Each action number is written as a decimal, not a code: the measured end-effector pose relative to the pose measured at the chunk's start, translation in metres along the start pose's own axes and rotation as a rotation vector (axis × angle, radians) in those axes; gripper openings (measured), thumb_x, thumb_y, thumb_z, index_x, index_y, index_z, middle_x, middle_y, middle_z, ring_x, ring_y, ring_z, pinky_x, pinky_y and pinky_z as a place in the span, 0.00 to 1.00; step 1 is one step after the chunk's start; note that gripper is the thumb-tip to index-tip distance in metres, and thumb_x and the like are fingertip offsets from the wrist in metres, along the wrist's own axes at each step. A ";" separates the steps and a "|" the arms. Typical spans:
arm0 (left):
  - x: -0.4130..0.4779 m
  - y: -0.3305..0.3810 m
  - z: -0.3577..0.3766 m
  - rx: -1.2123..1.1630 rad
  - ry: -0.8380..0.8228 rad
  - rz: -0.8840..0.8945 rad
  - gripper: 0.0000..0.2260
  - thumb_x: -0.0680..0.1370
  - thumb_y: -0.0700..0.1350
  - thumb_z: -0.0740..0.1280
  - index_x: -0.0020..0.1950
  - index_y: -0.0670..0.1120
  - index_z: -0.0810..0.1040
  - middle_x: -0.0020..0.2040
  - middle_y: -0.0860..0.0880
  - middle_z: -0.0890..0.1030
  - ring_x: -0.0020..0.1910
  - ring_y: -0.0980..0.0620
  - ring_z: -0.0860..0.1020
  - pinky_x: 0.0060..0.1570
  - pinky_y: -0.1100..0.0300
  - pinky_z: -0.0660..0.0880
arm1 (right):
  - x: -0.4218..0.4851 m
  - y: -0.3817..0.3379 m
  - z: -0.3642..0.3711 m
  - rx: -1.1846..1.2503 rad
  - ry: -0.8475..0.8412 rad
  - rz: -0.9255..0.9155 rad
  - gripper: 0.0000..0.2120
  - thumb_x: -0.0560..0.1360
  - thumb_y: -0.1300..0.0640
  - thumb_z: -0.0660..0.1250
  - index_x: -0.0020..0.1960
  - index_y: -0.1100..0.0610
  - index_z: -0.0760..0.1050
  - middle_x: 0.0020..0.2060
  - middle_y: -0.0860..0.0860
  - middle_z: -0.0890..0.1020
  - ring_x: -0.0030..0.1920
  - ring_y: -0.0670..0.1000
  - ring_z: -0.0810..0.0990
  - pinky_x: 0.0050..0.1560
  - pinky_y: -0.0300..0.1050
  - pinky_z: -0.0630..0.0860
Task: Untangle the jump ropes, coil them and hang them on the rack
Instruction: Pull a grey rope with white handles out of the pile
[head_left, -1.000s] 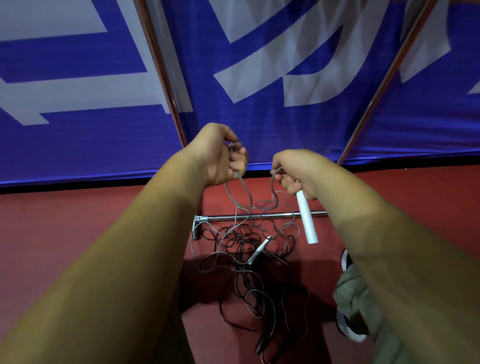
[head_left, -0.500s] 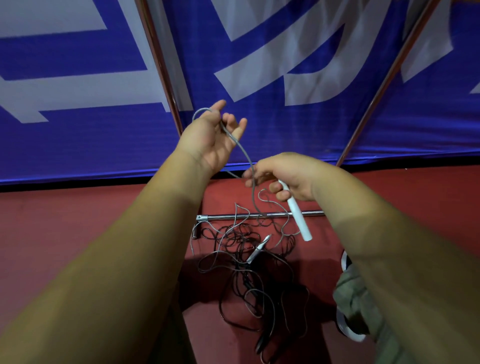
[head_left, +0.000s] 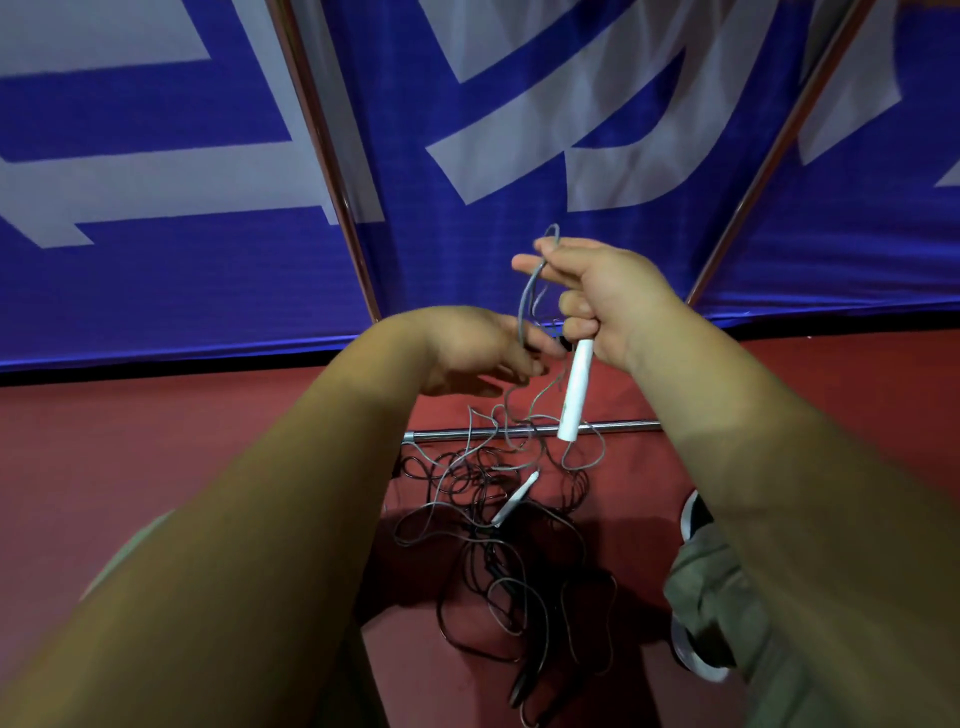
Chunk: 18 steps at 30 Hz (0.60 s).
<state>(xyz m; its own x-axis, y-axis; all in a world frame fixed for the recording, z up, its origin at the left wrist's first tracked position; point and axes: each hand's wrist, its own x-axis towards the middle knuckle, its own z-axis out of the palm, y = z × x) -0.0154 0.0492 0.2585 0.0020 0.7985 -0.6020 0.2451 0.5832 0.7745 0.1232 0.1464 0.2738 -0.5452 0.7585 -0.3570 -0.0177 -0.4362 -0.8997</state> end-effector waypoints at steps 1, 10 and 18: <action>0.002 -0.001 0.001 0.000 -0.014 0.014 0.12 0.83 0.37 0.67 0.62 0.50 0.84 0.58 0.49 0.86 0.57 0.52 0.81 0.61 0.54 0.71 | 0.000 -0.001 -0.001 0.002 0.011 -0.011 0.10 0.84 0.55 0.67 0.63 0.57 0.77 0.54 0.50 0.89 0.25 0.44 0.57 0.22 0.38 0.56; -0.006 0.016 -0.012 -0.542 0.302 0.153 0.11 0.88 0.44 0.59 0.58 0.40 0.78 0.49 0.44 0.88 0.45 0.49 0.88 0.45 0.54 0.86 | 0.001 -0.001 -0.010 -0.407 0.064 0.127 0.14 0.81 0.60 0.60 0.58 0.51 0.83 0.41 0.46 0.89 0.26 0.47 0.56 0.26 0.37 0.57; -0.006 0.012 -0.041 -1.299 0.374 0.252 0.15 0.89 0.42 0.54 0.69 0.34 0.73 0.51 0.39 0.86 0.48 0.45 0.88 0.48 0.50 0.86 | -0.007 0.016 -0.001 -0.472 -0.199 0.261 0.12 0.83 0.59 0.65 0.62 0.63 0.81 0.48 0.57 0.90 0.24 0.44 0.58 0.22 0.36 0.59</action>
<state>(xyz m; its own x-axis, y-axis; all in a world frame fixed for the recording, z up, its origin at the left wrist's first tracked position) -0.0519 0.0577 0.2797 -0.3984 0.7740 -0.4922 -0.7981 -0.0281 0.6019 0.1281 0.1348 0.2620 -0.6293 0.5295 -0.5689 0.4895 -0.2986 -0.8193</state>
